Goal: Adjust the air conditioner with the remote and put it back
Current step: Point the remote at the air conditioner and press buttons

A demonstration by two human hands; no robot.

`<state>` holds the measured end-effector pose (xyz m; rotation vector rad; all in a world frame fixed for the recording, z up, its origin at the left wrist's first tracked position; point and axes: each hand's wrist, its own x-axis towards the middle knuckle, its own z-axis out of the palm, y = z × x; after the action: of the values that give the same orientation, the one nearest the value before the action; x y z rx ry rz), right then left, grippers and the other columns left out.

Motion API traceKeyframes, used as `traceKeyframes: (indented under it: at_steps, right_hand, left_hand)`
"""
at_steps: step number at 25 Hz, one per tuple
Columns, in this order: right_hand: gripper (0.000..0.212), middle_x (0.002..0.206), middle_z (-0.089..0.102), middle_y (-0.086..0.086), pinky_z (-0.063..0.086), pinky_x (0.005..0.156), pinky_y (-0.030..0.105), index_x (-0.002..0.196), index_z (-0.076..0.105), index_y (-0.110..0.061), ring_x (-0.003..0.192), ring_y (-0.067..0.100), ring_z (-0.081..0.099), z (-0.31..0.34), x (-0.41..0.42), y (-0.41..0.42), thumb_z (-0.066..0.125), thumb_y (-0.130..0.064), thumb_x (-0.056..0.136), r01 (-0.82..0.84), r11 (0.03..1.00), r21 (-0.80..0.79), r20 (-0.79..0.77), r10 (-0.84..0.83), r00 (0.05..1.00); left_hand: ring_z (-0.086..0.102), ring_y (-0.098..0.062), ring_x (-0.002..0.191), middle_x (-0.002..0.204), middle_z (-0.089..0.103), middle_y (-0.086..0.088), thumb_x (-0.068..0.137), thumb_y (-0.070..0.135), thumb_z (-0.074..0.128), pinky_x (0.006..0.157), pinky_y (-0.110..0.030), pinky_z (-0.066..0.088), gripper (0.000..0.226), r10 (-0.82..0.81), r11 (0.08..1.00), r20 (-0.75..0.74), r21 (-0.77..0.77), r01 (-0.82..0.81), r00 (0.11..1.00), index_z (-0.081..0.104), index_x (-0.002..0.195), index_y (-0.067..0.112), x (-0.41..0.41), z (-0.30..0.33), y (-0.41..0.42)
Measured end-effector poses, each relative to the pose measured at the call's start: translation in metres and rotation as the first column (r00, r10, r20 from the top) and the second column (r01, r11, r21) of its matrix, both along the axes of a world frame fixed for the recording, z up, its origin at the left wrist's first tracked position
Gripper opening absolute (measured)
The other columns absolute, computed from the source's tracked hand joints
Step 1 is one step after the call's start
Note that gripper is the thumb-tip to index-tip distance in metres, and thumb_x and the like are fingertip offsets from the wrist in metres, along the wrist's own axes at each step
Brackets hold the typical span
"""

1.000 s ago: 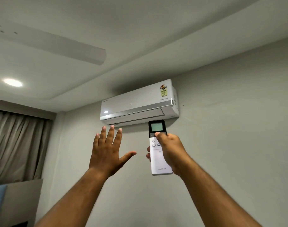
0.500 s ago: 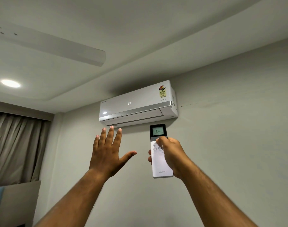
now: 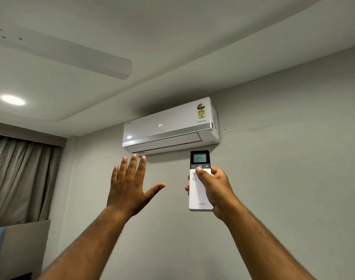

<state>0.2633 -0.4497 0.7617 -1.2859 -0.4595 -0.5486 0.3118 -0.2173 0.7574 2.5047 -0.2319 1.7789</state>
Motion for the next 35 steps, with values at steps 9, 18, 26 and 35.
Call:
traceKeyframes:
  at_steps: [9,18,26,35]
  right_hand:
    - [0.014,0.098,0.071,0.021,0.059,0.07,0.044,0.105,0.051,-0.011,0.067,0.032,0.071,0.001,0.004,0.01,0.047,-0.021,0.096,-0.018,1.0,-0.015,-0.126,0.016,0.992]
    - [0.014,0.093,0.071,0.017,0.061,0.059,0.042,0.11,0.053,-0.012,0.064,0.029,0.073,-0.004,-0.002,0.011,0.051,-0.021,0.098,-0.158,0.985,-0.07,-0.077,0.153,0.985]
    - [0.021,0.097,0.071,0.021,0.062,0.068,0.049,0.115,0.052,-0.01,0.068,0.033,0.071,-0.009,0.002,0.013,0.05,-0.021,0.097,-0.097,0.992,-0.086,-0.027,0.095,0.995]
    - [0.021,0.091,0.071,0.022,0.061,0.064,0.048,0.111,0.053,-0.008,0.064,0.033,0.071,-0.011,0.001,0.005,0.048,-0.017,0.093,-0.086,0.994,-0.075,-0.026,0.084,0.996]
  left_hand:
    - [-0.001,-0.03,0.148,0.161,0.005,-0.009,0.068,0.09,0.003,0.117,-0.048,0.001,0.105,0.004,1.0,0.007,0.008,-0.004,1.0,0.0,0.15,0.024,-0.004,0.0,0.005]
    - [-0.002,-0.031,0.147,0.161,0.005,-0.009,0.068,0.09,0.001,0.116,-0.05,-0.001,0.104,0.036,0.999,0.009,0.019,-0.037,0.999,-0.001,0.15,0.026,-0.007,0.003,0.004]
    - [-0.001,-0.031,0.147,0.161,0.006,-0.009,0.067,0.09,0.0,0.116,-0.053,-0.001,0.105,0.039,0.999,0.007,0.009,-0.039,0.999,0.001,0.15,0.026,-0.009,0.0,0.001]
    - [-0.001,-0.033,0.147,0.161,0.005,-0.011,0.069,0.088,0.005,0.116,-0.056,0.002,0.104,0.036,0.999,0.022,0.005,-0.036,0.999,0.006,0.15,0.023,-0.016,-0.001,-0.005]
